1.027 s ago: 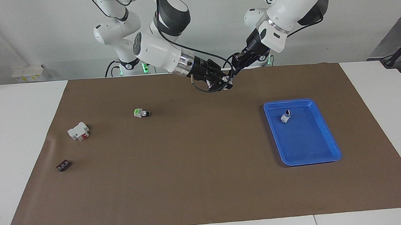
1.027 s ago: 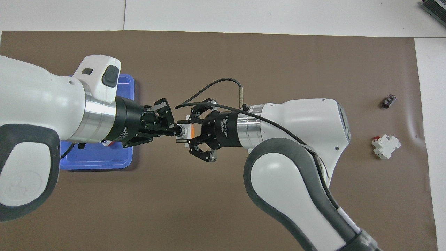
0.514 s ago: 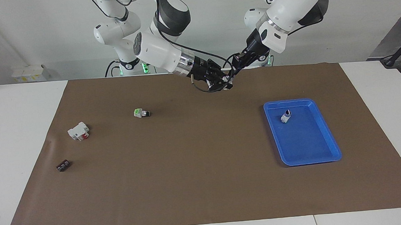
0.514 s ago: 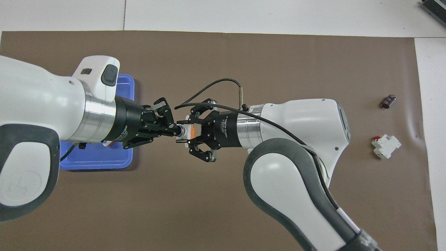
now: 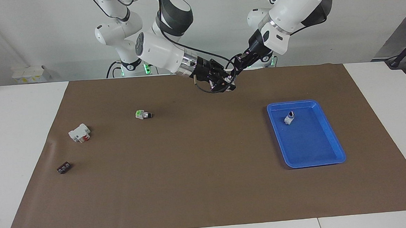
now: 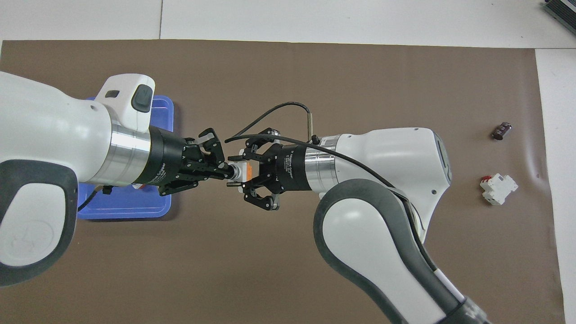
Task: Turn and place switch with both arms
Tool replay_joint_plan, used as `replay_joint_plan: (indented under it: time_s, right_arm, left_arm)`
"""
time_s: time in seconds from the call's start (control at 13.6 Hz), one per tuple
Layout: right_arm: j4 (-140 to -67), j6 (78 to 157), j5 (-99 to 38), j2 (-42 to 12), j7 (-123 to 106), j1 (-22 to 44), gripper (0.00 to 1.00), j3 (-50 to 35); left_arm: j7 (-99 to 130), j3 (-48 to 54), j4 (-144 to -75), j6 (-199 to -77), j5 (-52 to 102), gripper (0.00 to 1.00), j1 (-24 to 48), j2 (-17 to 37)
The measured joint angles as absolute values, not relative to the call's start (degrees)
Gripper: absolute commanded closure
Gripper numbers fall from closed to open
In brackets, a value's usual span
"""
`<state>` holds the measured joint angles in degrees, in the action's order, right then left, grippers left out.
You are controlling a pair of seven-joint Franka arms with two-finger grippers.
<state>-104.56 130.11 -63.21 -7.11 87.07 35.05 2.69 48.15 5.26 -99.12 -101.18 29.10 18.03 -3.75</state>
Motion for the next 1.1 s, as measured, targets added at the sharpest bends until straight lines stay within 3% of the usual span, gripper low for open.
replay_joint_plan:
  time_s: [0.51,0.73,1.1]
  right_arm:
    - [-104.5,129.7,-61.9,-6.1,85.3,34.9,0.00,2.8]
    - [-105.6,125.2,-58.2,-4.8,82.7,34.0,0.00,2.9]
    - [-105.8,122.0,-40.7,-3.2,74.3,31.6,0.00,3.3]
  left_arm:
    - [48.5,5.1,-100.0,-100.6,27.2,1.00,18.5,-3.8]
    - [47.8,4.3,-101.2,-103.2,25.7,1.00,17.6,-3.9]
    - [30.6,3.8,-109.1,-106.6,20.2,1.00,8.6,-5.0]
